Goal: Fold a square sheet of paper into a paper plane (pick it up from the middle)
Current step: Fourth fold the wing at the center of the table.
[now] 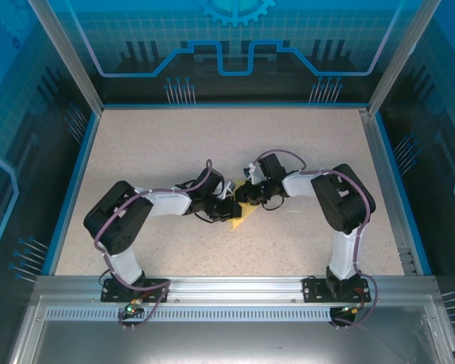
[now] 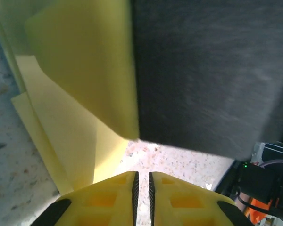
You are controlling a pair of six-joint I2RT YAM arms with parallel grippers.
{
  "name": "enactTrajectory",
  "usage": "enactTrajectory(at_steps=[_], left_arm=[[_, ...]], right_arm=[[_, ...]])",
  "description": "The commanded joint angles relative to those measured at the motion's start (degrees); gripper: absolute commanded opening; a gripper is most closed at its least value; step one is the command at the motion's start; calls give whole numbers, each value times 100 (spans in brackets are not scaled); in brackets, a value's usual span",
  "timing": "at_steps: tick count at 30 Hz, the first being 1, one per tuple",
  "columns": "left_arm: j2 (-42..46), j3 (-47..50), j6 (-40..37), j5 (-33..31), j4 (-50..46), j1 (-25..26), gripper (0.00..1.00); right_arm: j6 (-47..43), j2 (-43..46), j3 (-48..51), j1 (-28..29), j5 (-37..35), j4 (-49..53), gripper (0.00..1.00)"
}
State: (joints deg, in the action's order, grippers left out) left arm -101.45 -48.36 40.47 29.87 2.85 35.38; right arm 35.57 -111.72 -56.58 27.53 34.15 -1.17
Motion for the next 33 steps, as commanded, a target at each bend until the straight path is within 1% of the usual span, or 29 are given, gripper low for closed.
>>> enactTrajectory(at_steps=[1, 6, 11, 16, 20, 25, 29, 33], left_arm=[[-168, -160, 66, -402, 65, 29, 16], [-322, -113, -44, -718, -110, 40, 13], [-396, 244, -74, -646, -83, 82, 11], [-418, 760, 31, -707, 65, 117, 5], [-516, 902, 61, -837, 40, 117, 0], [-594, 937, 156, -886, 159, 117, 0], [-622, 961, 173, -869, 216, 114, 0], [-614, 926, 181, -851, 216, 118, 0]], right_arm=[[-46, -474, 307, -45, -605, 627, 21], [-42, -469, 299, -46, -577, 635, 21], [-16, -410, 262, -54, -523, 631, 21], [-33, -206, 52, -87, -369, 706, 22], [-152, 178, -159, -248, -211, 824, 22], [-363, 740, -209, -428, -89, 1030, 21], [-321, 967, 30, -355, 30, 925, 18], [-182, 868, 173, -110, 119, 672, 15]])
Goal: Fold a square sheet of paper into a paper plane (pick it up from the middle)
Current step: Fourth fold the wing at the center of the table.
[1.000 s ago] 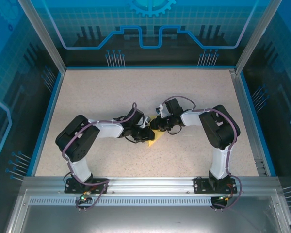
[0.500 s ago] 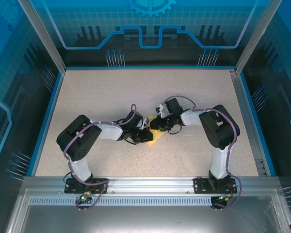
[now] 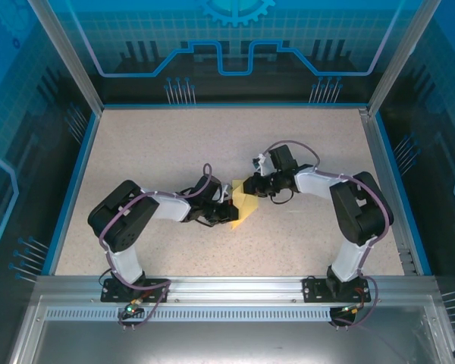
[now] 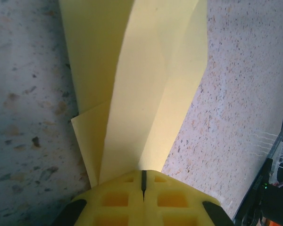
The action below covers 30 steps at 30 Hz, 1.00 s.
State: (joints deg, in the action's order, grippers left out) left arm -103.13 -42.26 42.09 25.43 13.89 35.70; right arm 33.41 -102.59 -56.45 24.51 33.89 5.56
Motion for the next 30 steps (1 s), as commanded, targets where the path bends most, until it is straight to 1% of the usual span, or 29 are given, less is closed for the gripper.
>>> enactTrajectory(at_steps=[1, 7, 10, 15, 24, 30], left_arm=[[-449, 315, 19, -394, -888, 81, 0], [-438, 280, -16, -394, -933, 78, 0], [-453, 278, -25, -399, -966, 86, 0], [-471, 310, -34, -427, -1042, 81, 0], [-565, 426, -97, -469, -1064, 79, 0], [-576, 441, -122, -460, -1048, 76, 0]], right_arm=[[41, -96, 145, 252, 120, -11, 15], [243, -577, 111, 490, 162, -375, 14], [201, -840, -10, 506, -63, -267, 13], [162, -1162, -187, 322, -321, -163, 14], [-12, -1225, -719, 150, -608, 315, 16], [-127, -1412, -1111, -32, -603, 508, 17]])
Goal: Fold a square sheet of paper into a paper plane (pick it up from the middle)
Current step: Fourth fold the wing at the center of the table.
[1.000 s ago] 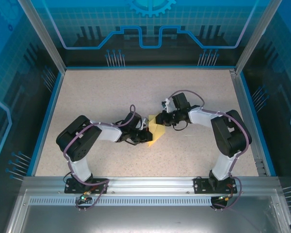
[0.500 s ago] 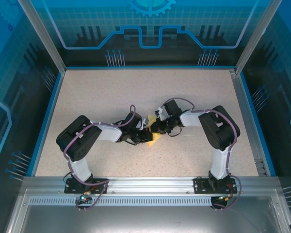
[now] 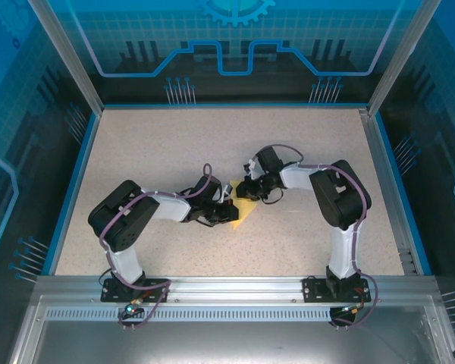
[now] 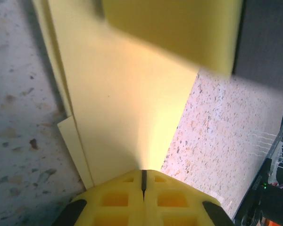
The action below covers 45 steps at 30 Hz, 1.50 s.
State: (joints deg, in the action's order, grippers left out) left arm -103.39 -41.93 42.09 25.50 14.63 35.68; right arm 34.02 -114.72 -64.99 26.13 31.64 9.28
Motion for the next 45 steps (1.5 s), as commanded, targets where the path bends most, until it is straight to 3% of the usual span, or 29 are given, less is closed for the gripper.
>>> enactTrajectory(at_steps=[1, 20, 29, 37, 45], left_arm=[[-550, 415, -130, -467, -1125, 87, 0], [-526, 449, -199, -415, -1172, 88, 0], [-520, 317, -568, -276, -1454, 81, 0], [-299, 185, -1231, -142, -2097, 79, 0], [10, 79, -1334, -80, -2244, 61, 0]], right_arm=[[-232, -242, -353, -211, -403, 203, 17], [-413, -951, -1518, -734, -473, 671, 18], [-665, -490, -1853, -820, -278, 1022, 20], [-675, 623, -1008, -761, -119, 905, 23], [-184, 1144, 213, -238, 214, 197, 20]])
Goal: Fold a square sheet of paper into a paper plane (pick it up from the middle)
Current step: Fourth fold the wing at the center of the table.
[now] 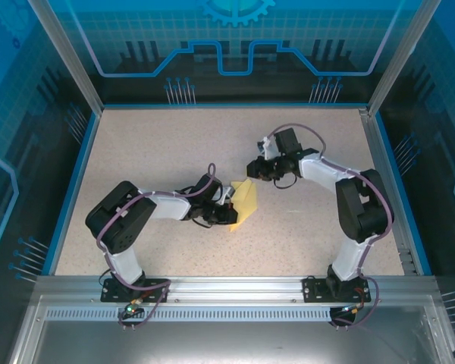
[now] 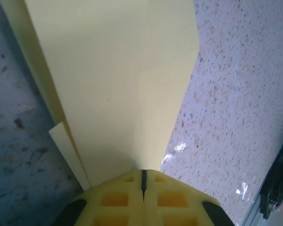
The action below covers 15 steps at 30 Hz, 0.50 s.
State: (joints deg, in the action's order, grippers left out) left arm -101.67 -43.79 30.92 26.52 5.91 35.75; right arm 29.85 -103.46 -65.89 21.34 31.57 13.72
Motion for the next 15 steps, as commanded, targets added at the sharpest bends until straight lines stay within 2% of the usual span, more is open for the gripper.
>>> enactTrajectory(at_steps=[1, 6, 15], left_arm=[[-153, 234, -202, -160, -1359, 55, 0], [-108, 84, -232, -96, -1396, 55, 0], [185, -110, 70, 95, -1364, 37, 0]], right_arm=[[278, -33, 366, 333, 243, -306, 19], [434, -395, 419, 620, 178, -472, 18], [483, -1108, 515, 665, -159, -595, 16]])
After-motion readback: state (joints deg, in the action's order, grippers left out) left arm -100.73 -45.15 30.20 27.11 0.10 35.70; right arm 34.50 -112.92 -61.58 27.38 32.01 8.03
